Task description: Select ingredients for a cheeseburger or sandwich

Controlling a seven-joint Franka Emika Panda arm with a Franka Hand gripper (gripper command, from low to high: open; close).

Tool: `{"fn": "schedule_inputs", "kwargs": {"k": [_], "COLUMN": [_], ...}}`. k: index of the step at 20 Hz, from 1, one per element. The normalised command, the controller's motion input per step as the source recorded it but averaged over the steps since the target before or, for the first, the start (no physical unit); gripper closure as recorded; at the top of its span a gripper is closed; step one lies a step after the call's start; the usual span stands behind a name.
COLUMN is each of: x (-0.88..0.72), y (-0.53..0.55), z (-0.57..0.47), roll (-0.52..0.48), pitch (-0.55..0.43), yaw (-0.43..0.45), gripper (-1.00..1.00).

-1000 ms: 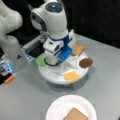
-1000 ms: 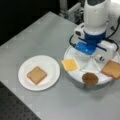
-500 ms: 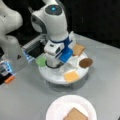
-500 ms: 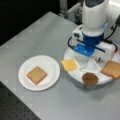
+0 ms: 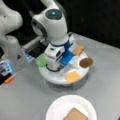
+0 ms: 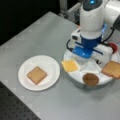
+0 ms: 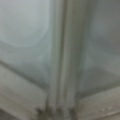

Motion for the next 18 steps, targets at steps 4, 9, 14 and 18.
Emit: {"fn": "schedule_inputs", "kwargs": {"k": [4, 9, 14, 18], "x": [0.03, -0.06, -0.12, -0.09], "y": [0.03, 0.0, -0.05, -0.1], "z": [-0.13, -0.13, -0.09, -0.11], "roll": [-0.145, -0.122, 0.075, 0.169], "pitch": [-0.198, -0.217, -0.081, -0.014], "yaw": [0.252, 0.75, 0.834, 0.558], "gripper": [-1.0, -1.0, -1.0, -1.0]}}
